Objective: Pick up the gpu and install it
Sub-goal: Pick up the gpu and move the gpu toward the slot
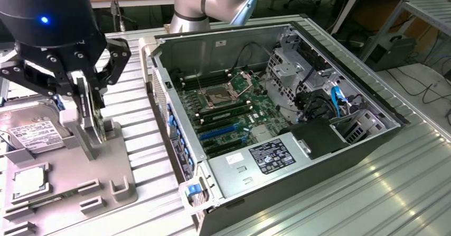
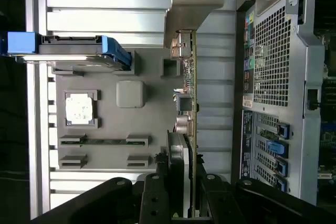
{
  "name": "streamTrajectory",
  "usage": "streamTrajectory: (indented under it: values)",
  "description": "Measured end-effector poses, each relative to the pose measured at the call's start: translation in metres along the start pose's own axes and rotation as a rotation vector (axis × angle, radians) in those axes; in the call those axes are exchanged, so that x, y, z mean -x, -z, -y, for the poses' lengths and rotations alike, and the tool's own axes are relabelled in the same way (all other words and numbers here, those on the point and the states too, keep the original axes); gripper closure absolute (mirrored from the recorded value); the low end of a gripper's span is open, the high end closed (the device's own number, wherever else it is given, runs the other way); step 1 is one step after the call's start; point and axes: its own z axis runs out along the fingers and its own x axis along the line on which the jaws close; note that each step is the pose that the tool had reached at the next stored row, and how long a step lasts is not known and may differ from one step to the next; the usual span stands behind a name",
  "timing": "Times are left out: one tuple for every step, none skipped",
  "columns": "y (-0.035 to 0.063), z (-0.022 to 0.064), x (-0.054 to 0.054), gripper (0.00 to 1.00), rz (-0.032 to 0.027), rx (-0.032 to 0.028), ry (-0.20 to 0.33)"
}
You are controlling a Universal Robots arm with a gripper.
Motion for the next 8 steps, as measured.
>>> streamTrajectory:
  values:
    - [0.0151,-0.0002,0.000,0.72,0.0000,0.0000,0.000]
    - [0.0348,-0.0004,0.000,0.72,0.0000,0.0000,0.000]
    - [0.0364,-0.0004,0.000,0.72,0.0003,0.0000,0.000]
    - [0.0363,-0.0003,0.011,0.72,0.0003,-0.0002,0.000]
    - [0.0361,-0.0001,0.025,0.72,0.0004,-0.0002,0.000]
    - [0.0359,0.0002,0.043,0.72,0.0004,-0.0003,0.000]
    - [0.0359,0.0002,0.045,0.72,0.0003,-0.0003,0.000]
    - [0.0358,0.0003,0.052,0.72,0.0003,-0.0003,0.000]
